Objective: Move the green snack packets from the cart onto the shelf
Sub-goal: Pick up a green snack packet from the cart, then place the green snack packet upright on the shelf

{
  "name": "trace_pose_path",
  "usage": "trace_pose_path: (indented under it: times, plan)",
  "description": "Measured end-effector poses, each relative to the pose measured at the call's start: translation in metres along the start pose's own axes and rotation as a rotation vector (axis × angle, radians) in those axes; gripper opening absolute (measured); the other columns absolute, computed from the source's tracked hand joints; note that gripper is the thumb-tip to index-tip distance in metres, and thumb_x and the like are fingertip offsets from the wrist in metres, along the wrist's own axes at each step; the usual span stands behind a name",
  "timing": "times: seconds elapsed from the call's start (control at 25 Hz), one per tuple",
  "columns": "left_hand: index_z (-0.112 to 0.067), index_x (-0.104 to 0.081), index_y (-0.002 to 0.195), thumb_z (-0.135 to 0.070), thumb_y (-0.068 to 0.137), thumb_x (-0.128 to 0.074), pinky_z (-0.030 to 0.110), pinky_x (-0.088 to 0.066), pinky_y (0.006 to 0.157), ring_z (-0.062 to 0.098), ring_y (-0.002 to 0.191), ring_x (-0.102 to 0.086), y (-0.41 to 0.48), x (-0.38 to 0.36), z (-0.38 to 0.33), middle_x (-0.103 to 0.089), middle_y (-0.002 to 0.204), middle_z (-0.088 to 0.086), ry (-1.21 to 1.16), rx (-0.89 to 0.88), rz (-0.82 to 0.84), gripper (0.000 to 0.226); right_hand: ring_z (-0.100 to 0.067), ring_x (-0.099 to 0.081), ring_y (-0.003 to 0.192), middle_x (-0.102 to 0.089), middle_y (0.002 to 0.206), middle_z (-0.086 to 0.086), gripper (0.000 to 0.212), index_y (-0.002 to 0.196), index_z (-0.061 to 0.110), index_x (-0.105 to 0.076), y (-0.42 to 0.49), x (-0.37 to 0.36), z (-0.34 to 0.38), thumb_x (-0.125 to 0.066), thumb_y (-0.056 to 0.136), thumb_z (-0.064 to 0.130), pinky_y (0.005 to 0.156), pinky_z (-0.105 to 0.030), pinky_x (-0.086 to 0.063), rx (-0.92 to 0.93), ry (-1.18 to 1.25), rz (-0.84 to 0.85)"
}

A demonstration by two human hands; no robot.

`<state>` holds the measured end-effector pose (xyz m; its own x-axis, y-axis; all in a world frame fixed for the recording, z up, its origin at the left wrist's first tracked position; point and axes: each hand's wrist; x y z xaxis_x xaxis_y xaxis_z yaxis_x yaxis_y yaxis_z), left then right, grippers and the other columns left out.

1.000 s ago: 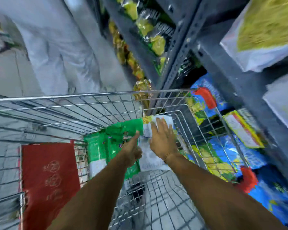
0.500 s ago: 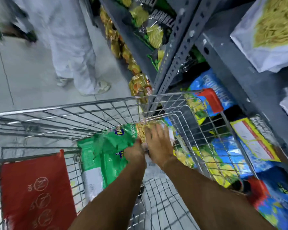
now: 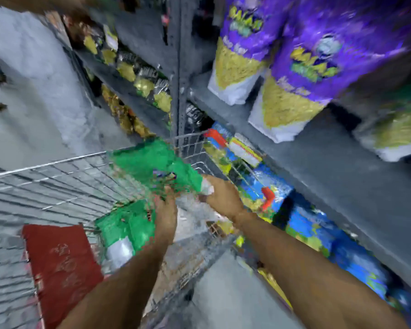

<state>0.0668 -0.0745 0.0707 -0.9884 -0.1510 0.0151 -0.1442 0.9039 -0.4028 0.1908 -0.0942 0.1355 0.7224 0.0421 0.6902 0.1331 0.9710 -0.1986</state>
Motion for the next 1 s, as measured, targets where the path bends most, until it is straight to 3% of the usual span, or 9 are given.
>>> trace_pose_path:
  times: [0.16, 0.24, 0.36, 0.44, 0.56, 0.72, 0.84, 0.92, 1.0]
  plan:
    - [0.003, -0.031, 0.132, -0.034, 0.091, -0.037, 0.033, -0.053, 0.067, 0.037, 0.093, -0.066, -0.059, -0.033, -0.057, -0.068, 0.106, 0.024, -0.109, -0.254, 0.163, 0.056, 0.012, -0.051, 0.073, -0.059, 0.098, 0.004, 0.045, 0.119, -0.006, -0.054, -0.075, 0.065, 0.006, -0.066, 0.076, -0.009, 0.065, 0.006, -0.039, 0.024, 0.307, -0.202]
    - [-0.014, -0.029, 0.136, -0.037, 0.091, -0.043, 0.033, -0.05, 0.095, 0.031, 0.109, -0.058, -0.088, -0.063, -0.081, -0.059, 0.126, 0.011, -0.073, -0.356, 0.318, 0.052, -0.002, -0.054, 0.086, -0.056, 0.107, -0.003, 0.051, 0.119, 0.011, -0.048, -0.106, 0.094, -0.008, -0.071, 0.075, 0.0, 0.074, 0.0, -0.043, -0.022, 0.443, -0.357]
    - [-0.021, -0.028, 0.138, -0.039, 0.085, -0.053, 0.031, -0.043, 0.103, 0.026, 0.117, -0.052, -0.125, -0.116, -0.115, -0.051, 0.133, 0.004, 0.002, -0.487, 0.523, 0.061, -0.003, -0.063, 0.092, -0.061, 0.11, -0.006, 0.048, 0.096, 0.031, -0.041, -0.13, 0.132, -0.034, -0.077, 0.069, 0.016, 0.086, -0.027, -0.053, -0.079, 0.522, -0.638]
    - [-0.015, -0.03, 0.135, -0.025, 0.085, -0.058, 0.013, -0.045, 0.09, 0.019, 0.111, -0.053, -0.145, -0.151, -0.132, -0.052, 0.122, -0.003, 0.046, -0.549, 0.643, 0.058, 0.012, -0.061, 0.073, -0.059, 0.092, 0.005, 0.042, 0.086, 0.027, -0.04, -0.135, 0.16, -0.049, -0.071, 0.075, 0.001, 0.068, -0.007, -0.05, -0.144, 0.532, -0.795]
    - [-0.003, -0.027, 0.136, -0.019, 0.086, -0.058, 0.013, -0.035, 0.078, 0.013, 0.111, -0.047, -0.158, -0.196, -0.145, -0.035, 0.114, -0.008, 0.197, -0.576, 0.76, 0.061, -0.004, -0.056, 0.075, -0.057, 0.085, 0.007, 0.035, 0.091, 0.02, -0.046, -0.133, 0.189, -0.071, -0.067, 0.077, -0.004, 0.056, 0.001, -0.043, -0.26, 0.482, -0.955]
    - [0.001, -0.033, 0.126, -0.017, 0.086, -0.059, 0.01, -0.03, 0.07, 0.021, 0.111, -0.055, -0.138, -0.253, -0.137, -0.052, 0.116, 0.008, 0.341, -0.614, 0.885, 0.051, -0.032, -0.057, 0.106, -0.061, 0.111, -0.019, 0.047, 0.114, 0.004, -0.054, -0.105, 0.216, -0.098, -0.072, 0.071, 0.016, 0.094, -0.037, -0.048, -0.535, 0.43, -1.049]
    - [-0.012, -0.047, 0.112, -0.022, 0.093, -0.046, 0.005, -0.04, 0.053, -0.015, 0.064, -0.058, -0.127, -0.28, -0.135, -0.061, 0.099, 0.001, 0.307, -0.47, 0.952, 0.022, -0.039, -0.044, 0.124, -0.048, 0.131, -0.023, 0.073, 0.131, 0.002, -0.041, -0.086, 0.215, -0.108, -0.071, 0.074, 0.037, 0.105, -0.043, -0.038, -0.934, 0.528, -1.072]
    - [-0.02, -0.06, 0.095, -0.05, 0.091, -0.034, 0.009, -0.053, 0.067, -0.012, 0.067, -0.064, -0.116, -0.3, -0.138, -0.07, 0.086, -0.006, 0.176, -0.358, 0.907, 0.039, -0.039, -0.046, 0.125, -0.044, 0.137, -0.023, 0.074, 0.132, -0.001, -0.037, -0.072, 0.212, -0.099, -0.062, 0.08, 0.044, 0.105, -0.043, -0.041, -1.005, 0.968, -1.129]
    - [-0.018, -0.067, 0.099, -0.083, 0.066, -0.033, 0.036, -0.051, 0.097, 0.015, 0.097, -0.067, -0.099, -0.321, -0.128, -0.072, 0.103, 0.007, 0.089, -0.189, 0.956, 0.08, -0.038, -0.048, 0.124, -0.045, 0.137, -0.025, 0.067, 0.131, -0.006, -0.036, -0.062, 0.217, -0.095, -0.052, 0.088, 0.043, 0.102, -0.042, -0.04, -0.898, 1.295, -1.256]
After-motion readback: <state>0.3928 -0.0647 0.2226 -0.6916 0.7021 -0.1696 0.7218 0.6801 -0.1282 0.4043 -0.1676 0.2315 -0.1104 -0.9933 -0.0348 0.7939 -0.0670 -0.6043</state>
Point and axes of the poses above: each hand's wrist, its own y-axis towards the middle knuckle, its own x-axis out of the back of the hand, z = x × y
